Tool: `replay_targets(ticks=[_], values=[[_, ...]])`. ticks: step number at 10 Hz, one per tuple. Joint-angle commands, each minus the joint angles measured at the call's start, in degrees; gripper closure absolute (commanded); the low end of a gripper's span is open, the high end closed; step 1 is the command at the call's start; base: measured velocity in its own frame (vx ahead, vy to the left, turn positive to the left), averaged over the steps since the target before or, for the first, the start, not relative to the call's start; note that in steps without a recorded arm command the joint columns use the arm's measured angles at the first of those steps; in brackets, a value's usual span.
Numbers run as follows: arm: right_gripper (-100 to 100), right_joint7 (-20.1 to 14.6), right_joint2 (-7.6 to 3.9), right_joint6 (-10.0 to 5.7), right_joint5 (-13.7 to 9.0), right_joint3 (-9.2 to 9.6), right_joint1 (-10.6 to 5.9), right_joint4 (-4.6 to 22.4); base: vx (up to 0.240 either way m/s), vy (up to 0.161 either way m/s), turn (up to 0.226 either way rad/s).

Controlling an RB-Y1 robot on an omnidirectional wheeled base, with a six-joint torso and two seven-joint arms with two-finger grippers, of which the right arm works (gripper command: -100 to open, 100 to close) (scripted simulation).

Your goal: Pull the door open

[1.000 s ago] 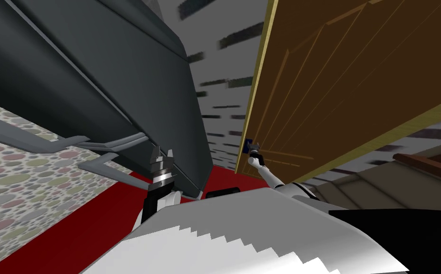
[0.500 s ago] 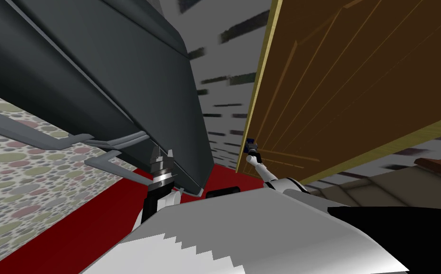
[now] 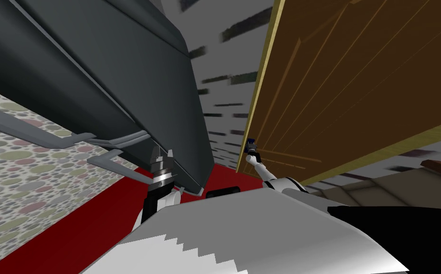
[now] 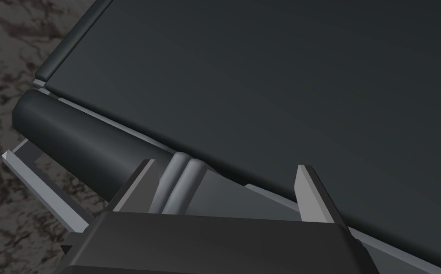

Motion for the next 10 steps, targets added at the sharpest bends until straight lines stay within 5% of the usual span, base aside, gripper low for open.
replay_targets(ticks=[1,4,10], values=[[100,0.0,-0.11,-0.09,0.0,-0.06,-0.02,0.0,0.0,0.0,0.0],[100,-0.9,-0.53,0.26,0.1,0.56,0.3,-0.3,-0.046,-0.002,0.019],[100,-5.7,-3.48,1.84,0.9,3.61,1.9,-1.7,-0.216,-0.004,0.123]])
